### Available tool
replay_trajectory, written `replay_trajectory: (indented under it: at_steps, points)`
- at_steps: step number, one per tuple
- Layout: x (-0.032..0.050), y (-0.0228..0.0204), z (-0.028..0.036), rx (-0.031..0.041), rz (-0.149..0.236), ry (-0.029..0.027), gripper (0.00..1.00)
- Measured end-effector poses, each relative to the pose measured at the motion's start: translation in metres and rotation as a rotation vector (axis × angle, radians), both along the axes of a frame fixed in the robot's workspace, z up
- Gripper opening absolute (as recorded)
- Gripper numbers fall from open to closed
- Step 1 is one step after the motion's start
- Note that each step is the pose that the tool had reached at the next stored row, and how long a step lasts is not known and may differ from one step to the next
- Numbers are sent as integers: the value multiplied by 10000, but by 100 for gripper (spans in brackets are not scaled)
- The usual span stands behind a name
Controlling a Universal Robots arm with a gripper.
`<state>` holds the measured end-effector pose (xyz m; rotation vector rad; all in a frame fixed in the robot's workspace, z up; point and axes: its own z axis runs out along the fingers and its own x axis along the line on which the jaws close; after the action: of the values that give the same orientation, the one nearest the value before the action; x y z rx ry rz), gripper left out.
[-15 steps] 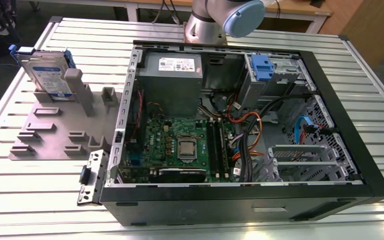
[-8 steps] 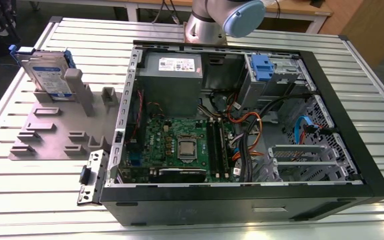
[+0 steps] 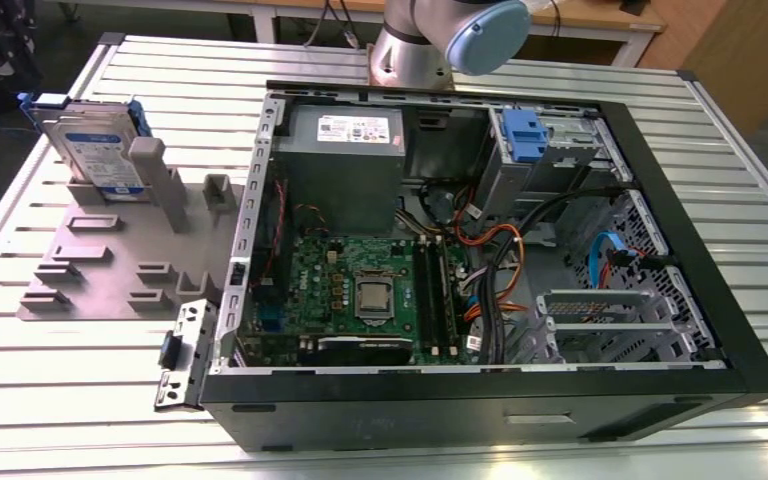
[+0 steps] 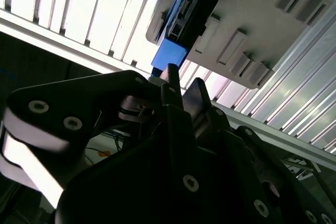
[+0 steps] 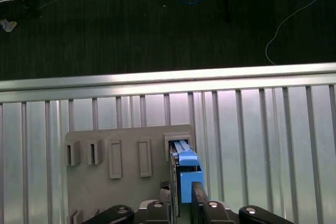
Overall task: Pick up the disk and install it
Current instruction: 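Pick up the disk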
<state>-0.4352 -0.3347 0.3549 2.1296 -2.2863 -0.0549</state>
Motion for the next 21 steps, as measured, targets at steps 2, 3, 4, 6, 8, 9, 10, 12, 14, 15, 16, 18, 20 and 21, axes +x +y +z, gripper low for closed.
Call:
replay_trajectory:
  at_steps: [2, 3, 4, 6, 8, 9, 10, 12, 14, 15, 16, 18, 20, 21]
  points:
    - [0, 0, 0, 0, 0, 0, 32]
    - [0, 0, 0, 0, 0, -1, 38]
    - [0, 0, 0, 0, 0, 0, 38]
    - [0, 0, 0, 0, 1, 0, 40]
    - [0, 0, 0, 0, 0, 0, 46]
    - [0, 0, 0, 0, 1, 0, 46]
    - [0, 0, 0, 0, 1, 1, 46]
    - [0, 0, -7, 1, 19, -1, 46]
    - [0, -1, -23, 0, 102, -13, 46]
    - [0, 0, -34, 0, 119, -28, 46]
    - [0, 0, -47, 0, 131, -46, 46]
    - [0, 1, -76, 0, 137, -76, 46]
    - [0, 2, -105, -1, 138, -100, 46]
    - [-4, 2, -115, -4, 137, -134, 46]
